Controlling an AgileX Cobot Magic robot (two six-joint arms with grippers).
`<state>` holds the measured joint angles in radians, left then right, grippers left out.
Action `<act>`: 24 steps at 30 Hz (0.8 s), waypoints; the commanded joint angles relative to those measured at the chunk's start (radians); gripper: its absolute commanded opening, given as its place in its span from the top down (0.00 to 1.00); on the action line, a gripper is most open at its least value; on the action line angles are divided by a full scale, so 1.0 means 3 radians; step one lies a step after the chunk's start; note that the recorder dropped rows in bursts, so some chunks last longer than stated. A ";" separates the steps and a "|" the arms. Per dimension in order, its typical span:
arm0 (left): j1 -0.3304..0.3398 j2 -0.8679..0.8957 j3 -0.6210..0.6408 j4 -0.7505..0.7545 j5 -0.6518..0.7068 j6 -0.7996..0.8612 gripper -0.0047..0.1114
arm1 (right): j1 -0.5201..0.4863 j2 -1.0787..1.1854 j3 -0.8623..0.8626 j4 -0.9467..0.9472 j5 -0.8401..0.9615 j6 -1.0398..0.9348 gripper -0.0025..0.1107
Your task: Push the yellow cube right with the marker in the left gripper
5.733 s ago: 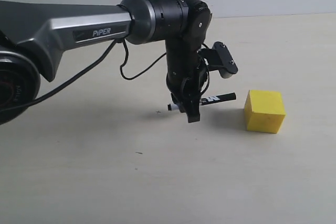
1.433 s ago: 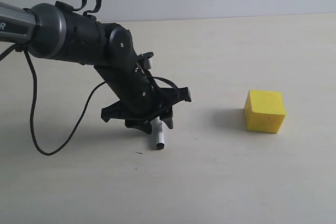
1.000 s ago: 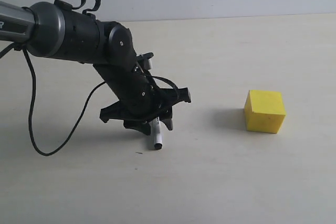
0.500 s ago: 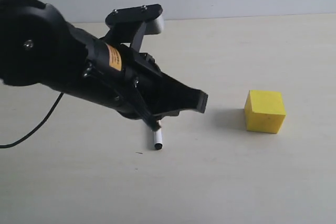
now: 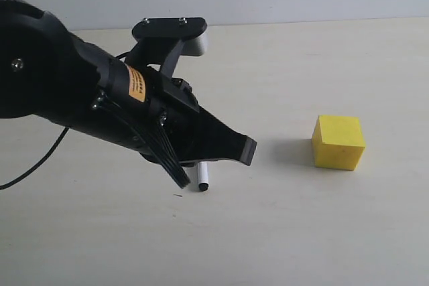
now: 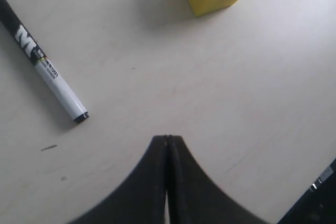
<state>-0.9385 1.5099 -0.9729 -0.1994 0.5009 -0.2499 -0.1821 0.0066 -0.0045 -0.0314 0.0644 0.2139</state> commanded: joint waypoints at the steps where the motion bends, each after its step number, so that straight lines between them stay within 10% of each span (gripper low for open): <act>1: -0.0001 -0.0026 0.0015 0.0032 -0.0029 0.0039 0.96 | -0.0012 -0.0022 0.0015 -0.0003 -0.0023 -0.0008 0.98; 18: 0.0021 -0.0526 0.0329 0.0171 -0.0030 0.0399 0.96 | -0.0012 -0.0022 0.0015 -0.0003 -0.0023 -0.0008 0.98; 24: 0.0548 -0.1519 0.1183 -0.0023 -0.0820 0.0219 0.96 | -0.0012 -0.0022 0.0015 -0.0003 -0.0023 -0.0008 0.98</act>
<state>-0.8539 1.1779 -0.7299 -0.1674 0.3537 -0.1503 -0.1821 0.0066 -0.0045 -0.0314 0.0644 0.2139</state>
